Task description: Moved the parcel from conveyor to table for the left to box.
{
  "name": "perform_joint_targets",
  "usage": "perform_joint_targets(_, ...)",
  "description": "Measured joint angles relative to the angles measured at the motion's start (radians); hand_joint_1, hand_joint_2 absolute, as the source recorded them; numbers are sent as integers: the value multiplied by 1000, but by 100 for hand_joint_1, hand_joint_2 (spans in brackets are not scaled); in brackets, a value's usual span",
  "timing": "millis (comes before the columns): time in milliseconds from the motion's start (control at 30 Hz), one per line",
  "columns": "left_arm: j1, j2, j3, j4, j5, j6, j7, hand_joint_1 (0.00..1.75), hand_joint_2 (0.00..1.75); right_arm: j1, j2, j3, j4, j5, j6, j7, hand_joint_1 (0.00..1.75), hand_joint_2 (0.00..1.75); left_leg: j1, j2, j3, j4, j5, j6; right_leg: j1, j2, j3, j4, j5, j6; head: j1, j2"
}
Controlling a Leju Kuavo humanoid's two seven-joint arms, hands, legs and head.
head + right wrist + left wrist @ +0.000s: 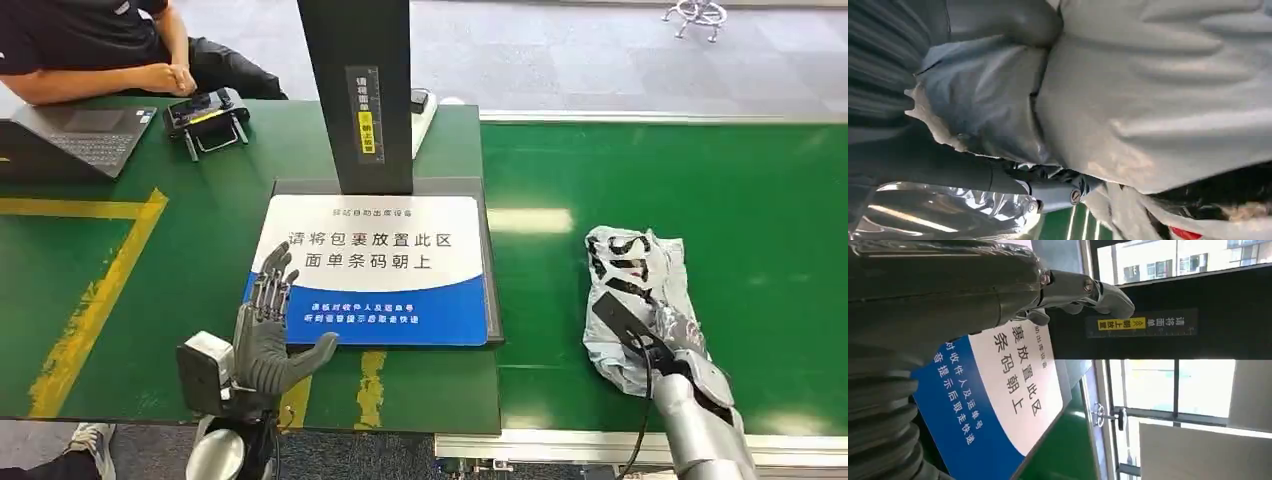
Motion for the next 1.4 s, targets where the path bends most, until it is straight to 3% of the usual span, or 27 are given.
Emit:
perform_joint_targets(33,-3,-3,0,4,0,-2,-2,0,175,-1,0,6,7,5,15,0,175,175,0,0,1,0,0,0,0,0,1,0,0,0,0,0)
perform_joint_targets(433,-17,-9,-10,49,2,-4,-15,0,175,-14,0,44,55,3,35,-28,175,175,1,0,12,0,-2,0,4,1,14,-3,-1,0,0,0)
perform_joint_targets(700,-7,-7,-5,38,5,-4,-16,0,175,-3,10,52,34,-69,-148,-120,175,175,1,0,10,-1,-2,0,3,0,12,-2,-1,0,0,0)
perform_joint_targets(1167,24,-6,10,2,-11,-17,-8,0,175,155,101,49,-375,-293,-437,-380,175,175,1,-1,1,-1,-1,1,1,-1,3,-1,-1,0,0,0)
perform_joint_targets(1400,21,-6,10,2,-11,-26,-11,0,175,221,136,69,-558,-400,-423,-488,175,175,1,0,1,-1,-1,1,1,0,3,-1,-1,0,0,0)
